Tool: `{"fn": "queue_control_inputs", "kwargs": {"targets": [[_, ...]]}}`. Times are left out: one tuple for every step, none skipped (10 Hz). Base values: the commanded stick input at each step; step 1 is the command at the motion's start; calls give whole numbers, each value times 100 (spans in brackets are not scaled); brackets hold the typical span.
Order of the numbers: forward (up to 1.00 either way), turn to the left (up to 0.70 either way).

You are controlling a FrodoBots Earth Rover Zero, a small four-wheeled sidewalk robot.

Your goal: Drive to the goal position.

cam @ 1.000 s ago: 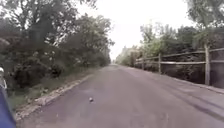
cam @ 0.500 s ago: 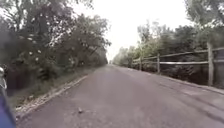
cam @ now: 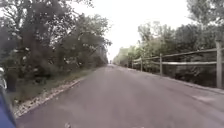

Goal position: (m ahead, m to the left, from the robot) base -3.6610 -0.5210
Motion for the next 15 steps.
{"fn": "queue_control_inputs", "kwargs": {"targets": [[70, 0], [70, 0], [70, 0], [70, 0], [70, 0], [70, 0], [70, 0], [70, 0], [70, 0], [70, 0], [70, 0], [70, 0], [70, 0], [70, 0], [70, 0]]}}
